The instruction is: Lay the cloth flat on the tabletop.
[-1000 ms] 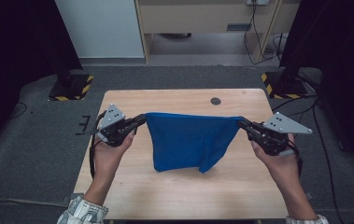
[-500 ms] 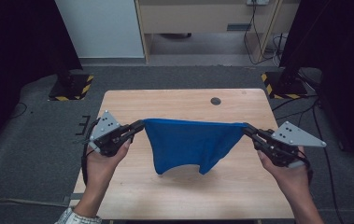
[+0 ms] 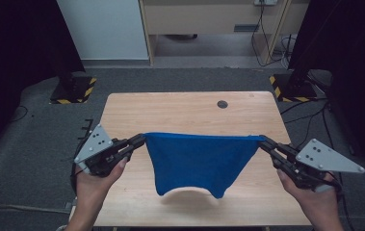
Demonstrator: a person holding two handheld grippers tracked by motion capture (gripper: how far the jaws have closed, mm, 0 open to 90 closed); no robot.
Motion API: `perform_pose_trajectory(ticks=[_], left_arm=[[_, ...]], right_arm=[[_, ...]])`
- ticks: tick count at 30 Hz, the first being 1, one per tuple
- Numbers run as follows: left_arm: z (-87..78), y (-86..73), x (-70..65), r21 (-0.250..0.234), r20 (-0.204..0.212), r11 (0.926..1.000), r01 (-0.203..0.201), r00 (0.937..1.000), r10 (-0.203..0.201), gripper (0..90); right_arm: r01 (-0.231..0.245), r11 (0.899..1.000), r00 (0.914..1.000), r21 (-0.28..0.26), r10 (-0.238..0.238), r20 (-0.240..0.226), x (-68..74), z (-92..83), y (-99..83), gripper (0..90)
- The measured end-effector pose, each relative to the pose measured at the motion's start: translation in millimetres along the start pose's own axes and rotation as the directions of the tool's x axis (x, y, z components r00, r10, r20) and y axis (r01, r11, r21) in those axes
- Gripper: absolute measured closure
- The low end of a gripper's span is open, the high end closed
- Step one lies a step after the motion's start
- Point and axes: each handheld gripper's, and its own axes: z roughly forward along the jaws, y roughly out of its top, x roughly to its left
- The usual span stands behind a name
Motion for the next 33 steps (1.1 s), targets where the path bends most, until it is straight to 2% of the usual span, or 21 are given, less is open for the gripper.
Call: perform_pose_trajectory(ticks=[4,8,10,14,16,23,31,33], left_arm=[[34.0,-13.2,21.6,0.085,-0.035,0.9961,0.021,0.9992,-0.019,86.5],[68.1,-33.9,47.8,0.15,-0.052,0.9845,0.091,0.9951,-0.084,86.4],[80.4,-41.1,55.1,0.176,-0.062,0.9787,0.105,0.9935,-0.096,86.3],[98.4,-50.4,65.0,0.205,-0.082,0.97,0.13,0.9899,-0.116,86.2],[104.5,-53.1,68.7,0.213,-0.088,0.9671,0.14,0.9884,-0.123,86.2],[121.1,-62.1,77.8,0.231,-0.115,0.9568,0.177,0.9815,-0.153,86.1],[136.1,-75.5,88.8,0.264,-0.141,0.9425,0.206,0.9748,-0.173,86.1],[137.5,-78.6,91.0,0.268,-0.147,0.9401,0.21,0.9734,-0.176,86.2]], right_arm=[[0.001,0.997,0.999,0.081,-0.004,0.044,-9.9,33.2,-14.7,87.3],[-0.029,0.986,0.9976,0.163,0.019,0.066,-23.1,73.0,-40.4,87.2],[-0.052,0.977,0.9968,0.206,0.039,0.07,-32.2,94.4,-57.3,87.2],[-0.084,0.967,0.9949,0.239,0.068,0.075,-46.3,121.8,-79.8,86.8],[-0.107,0.963,0.9929,0.248,0.091,0.077,-52.1,131.0,-86.5,86.6],[-0.132,0.954,0.99,0.268,0.113,0.083,-63.2,150.7,-98.1,85.1],[-0.142,0.942,0.9888,0.304,0.122,0.086,-68.2,170.7,-109.8,85.3],[-0.156,0.938,0.9871,0.309,0.137,0.083,-68.9,175.0,-112.2,85.5]])
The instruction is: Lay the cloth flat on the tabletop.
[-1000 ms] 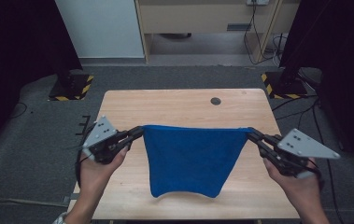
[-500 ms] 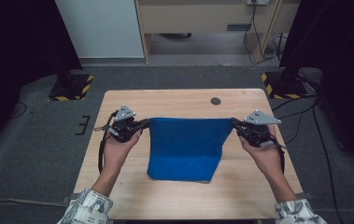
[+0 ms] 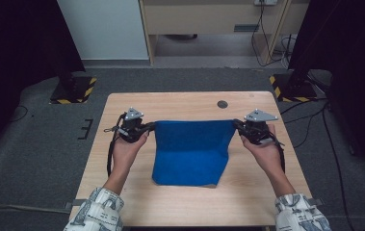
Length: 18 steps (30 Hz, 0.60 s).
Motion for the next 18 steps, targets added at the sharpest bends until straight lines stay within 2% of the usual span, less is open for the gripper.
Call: perform_pose_trajectory(ticks=[9,14,18], left_arm=[[7.2,-5.8,11.5,0.009,-0.018,0.9995,0.031,0.9994,-0.031,86.2],[18.7,-7.0,19.3,0.024,-0.028,0.9988,0.043,0.9987,-0.042,86.2],[30.4,-7.7,24.6,0.026,-0.042,0.9976,0.064,0.9972,-0.063,84.5]], right_arm=[[-0.018,1.0,0.9998,0.013,0.018,-0.006,1.5,19.5,1.5,85.7],[-0.022,0.999,0.9998,0.036,0.022,-0.004,-0.6,31.4,2.2,85.6],[-0.044,0.997,0.999,0.064,0.043,0.008,-3.8,46.1,0.0,84.5]])
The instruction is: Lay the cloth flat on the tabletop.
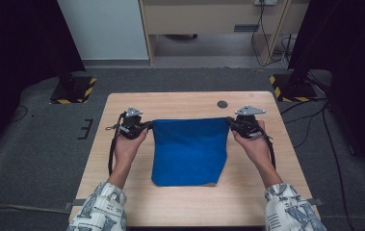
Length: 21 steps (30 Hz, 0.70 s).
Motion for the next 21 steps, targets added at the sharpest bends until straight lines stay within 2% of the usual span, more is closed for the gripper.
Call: perform_pose_trajectory(ticks=[1,2,4,6,8,10,13,17,21], left_arm=[[3.6,0.0,1.6,-0.002,-0.016,1.0,0.009,0.9998,-0.009,80.5],[8.2,0.0,4.9,-0.014,-0.027,0.9993,0.035,0.999,-0.036,72.5],[12.9,0.4,10.7,-0.019,-0.014,0.9958,0.089,0.9959,-0.089,60.4],[13.8,1.5,13.4,-0.035,-0.012,0.995,0.094,0.9955,-0.094,48.7],[11.9,2.5,14.0,-0.046,-0.011,0.9952,0.087,0.9961,-0.087,43.3],[7.7,2.6,13.7,-0.06,0.008,0.9944,0.087,0.9962,-0.087,41.0],[1.5,0.3,8.8,-0.076,0.022,0.9937,0.083,0.9964,-0.082,40.5],[-8.1,-8.3,-0.4,-0.078,0.045,0.9951,0.06,0.9974,-0.057,40.4],[-19.2,-26.0,-13.0,-0.066,0.052,0.9977,0.013,0.9986,-0.01,41.2]], right_arm=[[-0.006,1.0,1.0,0.007,0.006,0.004,-0.6,3.3,-0.3,81.7],[-0.02,1.0,0.9997,0.016,0.02,0.011,-1.8,8.1,-0.8,74.0],[-0.068,0.997,0.997,0.025,0.067,0.04,-6.1,18.3,-1.4,53.2],[-0.078,0.997,0.9946,0.028,0.076,0.072,-8.9,23.2,-1.8,40.1],[-0.101,0.995,0.9928,0.018,0.1,0.067,-10.8,23.6,-2.2,31.4],[-0.098,0.995,0.9934,0.016,0.096,0.062,-12.0,21.7,-2.3,24.3],[-0.099,0.995,0.9934,0.011,0.099,0.059,-11.6,14.7,-3.8,23.0],[-0.082,0.996,0.9964,0.018,0.081,0.025,-8.1,2.0,-11.0,23.2],[-0.068,0.997,0.9968,0.029,0.07,-0.04,0.5,-14.5,-26.4,34.0]])
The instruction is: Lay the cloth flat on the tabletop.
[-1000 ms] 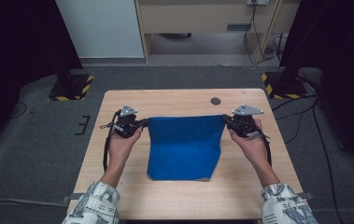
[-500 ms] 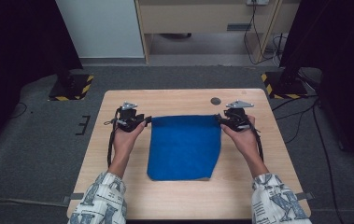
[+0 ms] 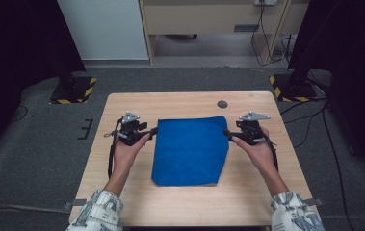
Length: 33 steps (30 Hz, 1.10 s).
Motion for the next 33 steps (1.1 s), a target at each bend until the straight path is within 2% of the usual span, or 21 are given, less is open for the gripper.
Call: perform_pose_trajectory(ticks=[2,7,9,10,13,16,17,18,20,25,28,30,33], left_arm=[[-6.5,-9.6,-5.8,0.001,0.005,0.9999,-0.014,0.9999,0.014,41.5],[-18.6,-31.0,-17.1,0.001,0.014,0.9998,-0.019,0.9997,0.019,41.8],[-23.0,-38.6,-22.3,0.004,0.011,0.9992,-0.04,0.9991,0.04,41.4],[-24.7,-42.5,-24.5,0.015,0.003,0.9984,-0.054,0.9985,0.054,41.3],[-26.0,-55.5,-29.6,0.042,0.012,0.9977,-0.053,0.9985,0.052,40.4],[-27.7,-68.2,-37.1,0.103,0.01,0.9876,-0.118,0.993,0.118,40.4],[-28.4,-70.8,-38.2,0.109,0.007,0.9864,-0.123,0.9923,0.123,40.3],[-28.5,-73.0,-38.2,0.108,0.013,0.9879,-0.112,0.9938,0.111,40.3],[-26.9,-74.8,-37.6,0.114,0.022,0.9886,-0.098,0.9951,0.096,40.3],[-22.2,-77.4,-35.2,0.124,0.016,0.9876,-0.097,0.9953,0.096,39.8],[-18.6,-81.3,-35.1,0.135,0.026,0.9856,-0.102,0.9947,0.1,39.4],[-16.3,-82.2,-36.4,0.134,0.027,0.9856,-0.103,0.9946,0.1,38.3],[-11.4,-84.0,-40.2,0.152,0.036,0.9809,-0.122,0.9924,0.118,37.4]], right_arm=[[0.015,1.0,0.9995,0.014,-0.015,-0.029,6.0,-7.8,-10.3,39.3],[0.024,0.999,0.9975,0.033,-0.022,-0.068,19.9,-20.6,-36.3,44.3],[0.035,0.998,0.996,0.051,-0.031,-0.083,24.7,-23.5,-45.0,46.4],[0.043,0.997,0.9958,0.06,-0.038,-0.083,27.2,-25.1,-48.3,47.7],[0.056,0.996,0.9924,0.063,-0.049,-0.113,33.8,-31.7,-56.6,52.6],[0.065,0.994,0.991,0.087,-0.054,-0.122,40.6,-38.0,-64.6,56.2],[0.068,0.992,0.9913,0.102,-0.056,-0.119,42.6,-39.6,-67.1,57.3],[0.066,0.992,0.991,0.107,-0.052,-0.123,43.4,-40.5,-69.7,57.9],[0.055,0.99,0.9903,0.13,-0.038,-0.134,44.7,-40.5,-73.4,57.1],[0.05,0.985,0.9869,0.164,-0.023,-0.159,52.0,-29.7,-75.7,50.3],[0.076,0.979,0.9836,0.188,-0.042,-0.175,58.3,-19.8,-77.2,44.3],[0.08,0.976,0.9838,0.2,-0.044,-0.174,61.6,-14.4,-78.3,39.1],[0.078,0.973,0.9849,0.217,-0.041,-0.168,65.0,-10.2,-79.7,35.6]])
